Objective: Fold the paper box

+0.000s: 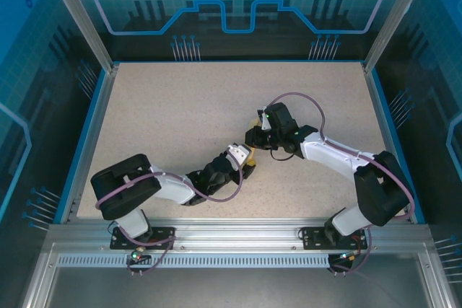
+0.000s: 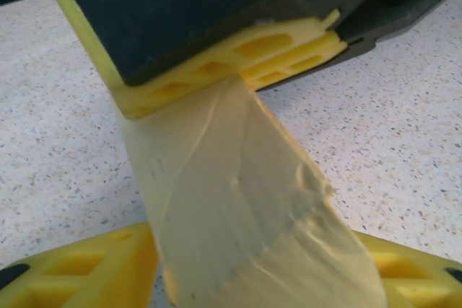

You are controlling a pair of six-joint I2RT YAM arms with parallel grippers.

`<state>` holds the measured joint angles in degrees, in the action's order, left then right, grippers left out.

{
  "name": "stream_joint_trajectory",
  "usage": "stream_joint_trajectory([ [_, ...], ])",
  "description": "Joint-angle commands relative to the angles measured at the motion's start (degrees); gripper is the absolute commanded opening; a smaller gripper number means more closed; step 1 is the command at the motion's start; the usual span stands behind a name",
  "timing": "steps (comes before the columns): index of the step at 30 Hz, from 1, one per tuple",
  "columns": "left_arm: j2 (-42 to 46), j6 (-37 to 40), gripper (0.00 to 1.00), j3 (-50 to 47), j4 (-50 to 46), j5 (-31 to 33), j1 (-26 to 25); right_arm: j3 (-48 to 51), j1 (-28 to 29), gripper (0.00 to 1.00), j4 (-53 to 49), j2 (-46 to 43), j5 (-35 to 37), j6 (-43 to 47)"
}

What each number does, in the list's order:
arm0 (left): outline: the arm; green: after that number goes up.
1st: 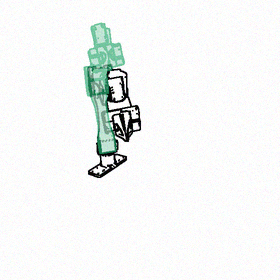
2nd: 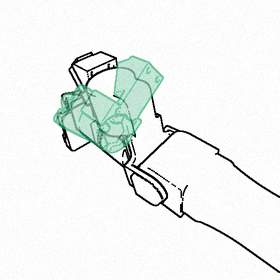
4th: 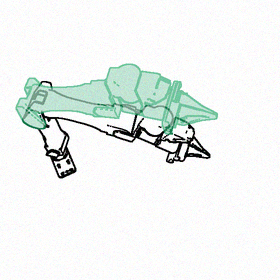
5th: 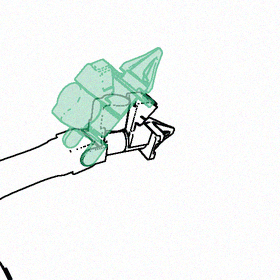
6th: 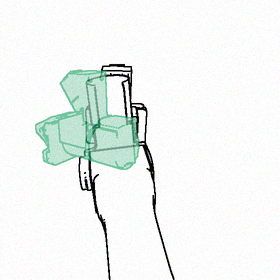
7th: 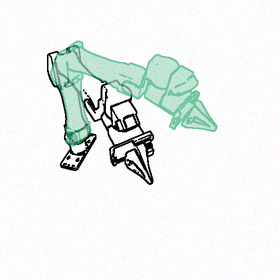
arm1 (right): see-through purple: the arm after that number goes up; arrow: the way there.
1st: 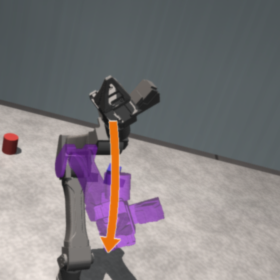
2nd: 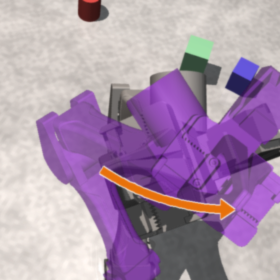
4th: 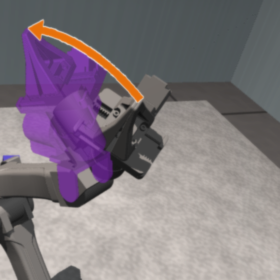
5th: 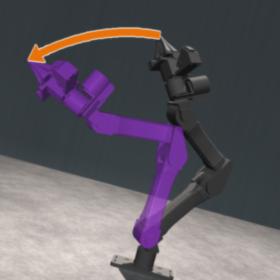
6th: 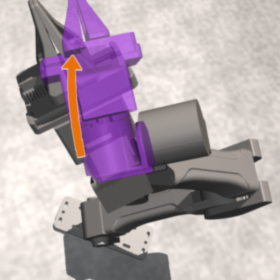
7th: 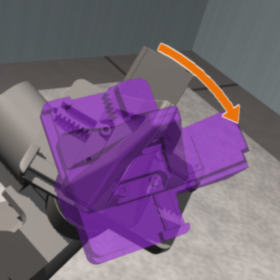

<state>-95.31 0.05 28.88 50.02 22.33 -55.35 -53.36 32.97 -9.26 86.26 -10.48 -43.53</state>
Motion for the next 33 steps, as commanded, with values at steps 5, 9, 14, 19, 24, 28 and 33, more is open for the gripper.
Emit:
stream_joint_trajectory([
  [5, -0.3, 1.0, 0.41, -0.5, 5.8, -0.1, -0.4, 0.1, 0.7, 0.20, -4.3, -0.6, 2.4, 0.2],
  [9, 0.3, 2.0, 0.36, -1.8, 6.0, -1.5, 0.0, -1.4, 0.4, 0.27, -5.5, -2.2, 2.5, 1.1],
  [14, 3.0, 3.0, 0.35, -3.6, 5.6, -5.2, 2.0, -3.8, -0.9, 0.38, -8.8, -4.9, 2.9, 3.7],
  [19, 6.6, 4.0, 0.33, -4.6, 2.9, -11.6, 5.3, -5.6, -3.3, 0.49, -12.5, -7.9, 2.4, 8.4],
  [24, 9.3, 5.7, 0.31, -5.3, 0.5, -24.0, 11.3, -8.8, -6.0, 0.53, -15.9, -9.7, 0.6, 20.5],
  [28, 11.0, 7.9, 0.30, -3.7, -3.9, -35.2, 17.2, -10.5, -9.4, 0.56, -16.4, -10.2, -1.3, 31.8],
  [33, 13.6, 14.6, 0.30, -1.8, -11.6, -45.2, 21.9, -9.5, -12.4, 0.57, -14.7, -9.9, -5.1, 43.8],
])
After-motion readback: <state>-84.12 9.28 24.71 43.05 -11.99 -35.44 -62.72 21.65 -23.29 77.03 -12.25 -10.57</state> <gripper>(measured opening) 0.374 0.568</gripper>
